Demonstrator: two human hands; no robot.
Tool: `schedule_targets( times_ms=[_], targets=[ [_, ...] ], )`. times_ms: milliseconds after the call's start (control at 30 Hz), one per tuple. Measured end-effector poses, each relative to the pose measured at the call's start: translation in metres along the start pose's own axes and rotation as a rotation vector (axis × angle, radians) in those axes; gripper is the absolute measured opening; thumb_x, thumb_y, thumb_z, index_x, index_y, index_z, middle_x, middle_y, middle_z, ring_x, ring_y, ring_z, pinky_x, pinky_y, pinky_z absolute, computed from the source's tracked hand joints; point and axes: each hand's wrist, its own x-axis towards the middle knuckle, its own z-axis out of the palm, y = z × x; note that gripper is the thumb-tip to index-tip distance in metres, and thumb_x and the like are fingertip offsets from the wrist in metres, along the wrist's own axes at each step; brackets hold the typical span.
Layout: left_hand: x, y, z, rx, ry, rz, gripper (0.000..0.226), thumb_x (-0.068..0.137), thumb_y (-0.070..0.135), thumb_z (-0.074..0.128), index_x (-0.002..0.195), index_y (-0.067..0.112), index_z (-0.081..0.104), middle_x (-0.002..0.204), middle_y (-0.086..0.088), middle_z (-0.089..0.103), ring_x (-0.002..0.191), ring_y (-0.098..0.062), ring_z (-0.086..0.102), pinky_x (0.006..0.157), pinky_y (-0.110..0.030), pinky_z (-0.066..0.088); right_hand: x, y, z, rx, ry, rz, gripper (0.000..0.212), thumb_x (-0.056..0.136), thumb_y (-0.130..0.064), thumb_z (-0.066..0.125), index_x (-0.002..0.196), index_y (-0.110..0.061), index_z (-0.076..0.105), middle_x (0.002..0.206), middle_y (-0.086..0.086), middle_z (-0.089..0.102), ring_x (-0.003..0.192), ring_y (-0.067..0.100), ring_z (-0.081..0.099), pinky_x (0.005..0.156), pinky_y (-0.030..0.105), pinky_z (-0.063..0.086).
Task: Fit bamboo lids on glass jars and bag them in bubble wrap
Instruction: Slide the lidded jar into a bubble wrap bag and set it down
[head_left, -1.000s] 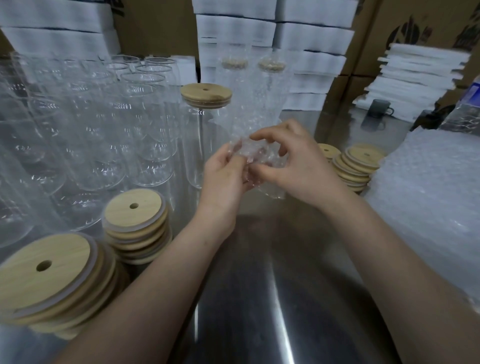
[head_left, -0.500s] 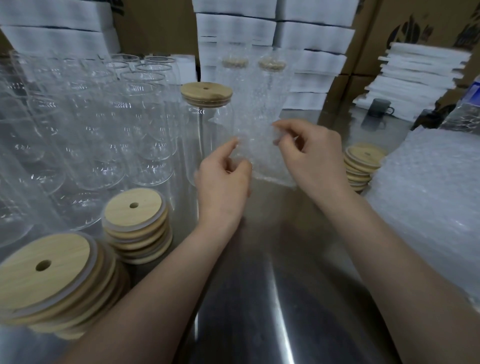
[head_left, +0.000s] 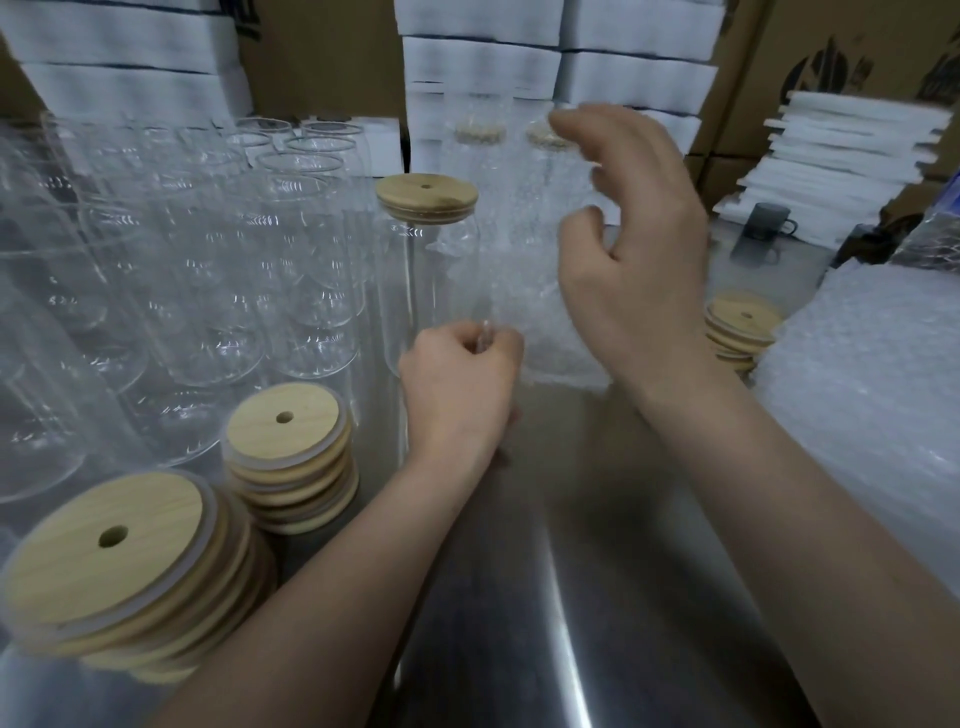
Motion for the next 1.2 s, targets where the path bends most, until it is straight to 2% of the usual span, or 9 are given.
schedule_targets(
  times_ms=[67,167,267,400,600,700,833,1033,1200],
  targets=[
    [0.001,0.000,0.000,-0.026,-0.022,-0.019,0.033,0.084,0.025,0.060,0.069,-0.004,0.064,0.063,-0.028,0.062,0.034,-0.020,0.060,0.032,-0.033,0.048,0.004,-0.011,0.010,0.102,-0.121,0.061,0.047,0.091,-0.014,0.056,0.137,-0.008,0.051,0.135,0.005,0.054,0.124,0.016,0.049,0.105,0.032,0.042],
    [0.001,0.000,-0.001,-0.038,-0.047,-0.014,0.028,0.084,0.021,0.058,0.064,0.001,0.062,0.053,-0.024,0.060,0.034,-0.023,0.060,0.032,-0.029,0.045,0.010,-0.017,0.031,0.075,-0.431,0.243,0.091,0.078,-0.050,0.076,0.150,-0.026,0.027,0.144,0.001,0.045,0.122,0.010,0.044,0.091,0.016,0.036],
    [0.001,-0.002,0.000,-0.016,-0.049,-0.014,0.023,0.085,0.012,0.049,0.064,0.010,0.060,0.055,-0.015,0.062,0.031,-0.024,0.058,0.029,-0.026,0.041,0.009,-0.012,0.049,0.011,-0.575,0.267,0.106,0.069,-0.051,0.083,0.151,-0.031,0.019,0.134,0.005,0.051,0.113,0.021,0.051,0.084,0.028,0.038],
    [0.002,-0.002,0.000,-0.002,-0.055,0.000,0.025,0.085,0.003,0.044,0.065,0.008,0.059,0.056,-0.012,0.059,0.028,-0.019,0.054,0.026,-0.022,0.035,0.004,-0.007,0.057,0.022,-0.457,0.225,0.088,0.070,-0.036,0.083,0.143,-0.029,0.035,0.115,0.003,0.057,0.104,0.019,0.053,0.076,0.028,0.037],
    [0.002,-0.003,0.000,-0.034,-0.062,0.002,0.030,0.088,0.015,0.052,0.060,0.007,0.061,0.055,-0.011,0.063,0.030,-0.021,0.057,0.027,-0.025,0.039,-0.004,-0.016,0.029,0.393,-0.064,0.121,0.081,0.073,-0.019,0.084,0.140,-0.015,0.038,0.130,0.001,0.047,0.110,0.021,0.054,0.087,0.038,0.053],
    [0.005,-0.006,0.001,-0.098,-0.060,-0.020,0.045,0.093,0.037,0.058,0.062,0.005,0.065,0.057,-0.008,0.066,0.033,-0.027,0.059,0.029,-0.028,0.041,0.000,-0.019,0.007,0.748,0.028,0.248,0.080,0.076,-0.015,0.080,0.140,-0.013,0.030,0.128,0.010,0.046,0.106,0.020,0.061,0.077,0.044,0.059],
    [0.009,-0.006,0.001,-0.176,-0.033,-0.066,0.043,0.091,0.048,0.062,0.060,0.019,0.064,0.062,-0.005,0.068,0.033,-0.026,0.057,0.030,-0.043,0.047,0.005,-0.010,-0.023,1.041,-0.039,0.511,0.086,0.064,-0.035,0.072,0.138,-0.021,0.031,0.113,0.012,0.050,0.096,0.024,0.061,0.071,0.052,0.058],
    [0.017,-0.009,-0.005,-0.246,0.003,-0.091,0.048,0.086,0.058,0.064,0.065,0.015,0.065,0.046,-0.004,0.059,0.035,-0.027,0.058,0.042,-0.038,0.051,0.007,0.004,-0.035,0.893,-0.152,0.464,0.073,0.065,-0.030,0.069,0.130,-0.036,0.035,0.104,0.008,0.052,0.096,0.029,0.057,0.065,0.049,0.058],
    [0.020,-0.005,-0.005,-0.295,0.039,-0.069,0.063,0.089,0.057,0.062,0.076,-0.004,0.063,0.063,-0.027,0.063,0.038,-0.028,0.058,0.043,-0.035,0.048,0.007,0.006,-0.037,0.645,-0.168,0.303,0.070,0.068,-0.035,0.072,0.127,-0.039,0.035,0.140,0.015,0.042,0.112,0.039,0.059,0.068,0.041,0.060]
  ],
)
